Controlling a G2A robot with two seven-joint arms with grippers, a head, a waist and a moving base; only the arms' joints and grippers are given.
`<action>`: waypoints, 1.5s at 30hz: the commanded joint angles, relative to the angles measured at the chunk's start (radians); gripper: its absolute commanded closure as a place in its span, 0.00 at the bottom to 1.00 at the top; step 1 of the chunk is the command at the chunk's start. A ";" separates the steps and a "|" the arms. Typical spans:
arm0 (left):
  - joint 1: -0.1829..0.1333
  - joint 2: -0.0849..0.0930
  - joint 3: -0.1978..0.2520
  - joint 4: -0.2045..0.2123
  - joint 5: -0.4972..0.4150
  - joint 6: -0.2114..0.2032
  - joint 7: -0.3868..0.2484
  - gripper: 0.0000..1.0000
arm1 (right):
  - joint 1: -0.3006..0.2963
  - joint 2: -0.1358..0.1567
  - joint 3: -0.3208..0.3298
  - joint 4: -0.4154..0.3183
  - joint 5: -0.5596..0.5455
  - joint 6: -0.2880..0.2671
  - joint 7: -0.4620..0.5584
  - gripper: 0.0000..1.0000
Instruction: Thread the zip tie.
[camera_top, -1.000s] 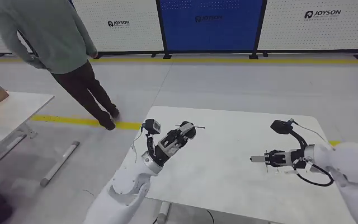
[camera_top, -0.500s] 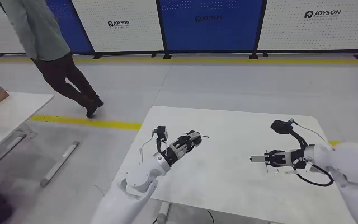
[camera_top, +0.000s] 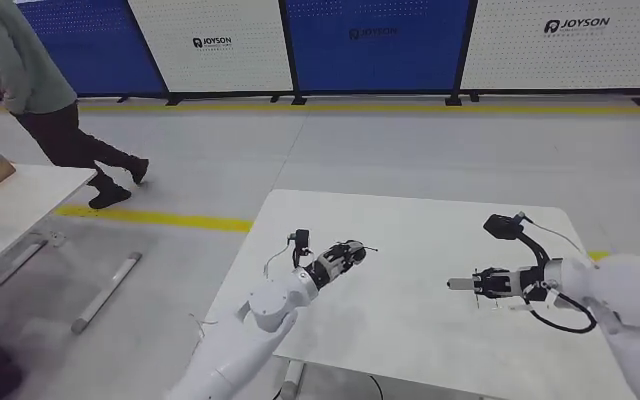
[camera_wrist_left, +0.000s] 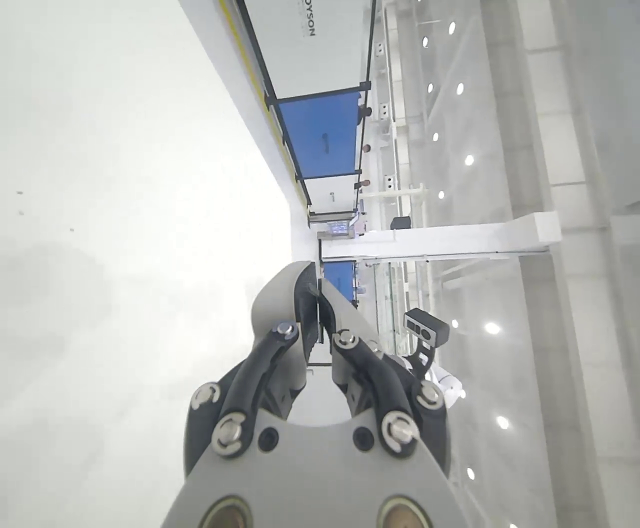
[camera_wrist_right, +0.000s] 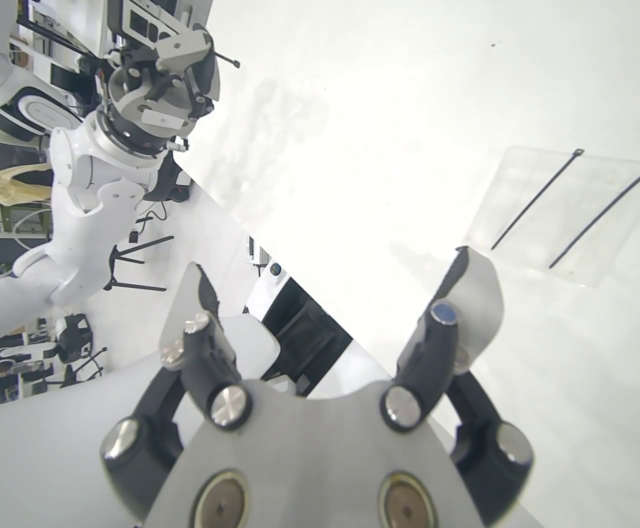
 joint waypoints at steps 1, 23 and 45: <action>0.012 0.003 -0.015 -0.047 0.002 -0.029 0.002 1.00 | 0.000 0.000 0.000 0.000 0.000 0.000 0.000 0.00; 0.161 0.025 -0.092 -0.336 0.045 -0.056 -0.067 1.00 | 0.000 0.000 0.000 0.000 0.000 0.000 0.000 0.00; 0.055 0.007 0.069 0.006 0.058 -0.095 -0.171 1.00 | 0.000 0.000 0.000 0.000 0.000 0.000 0.000 0.00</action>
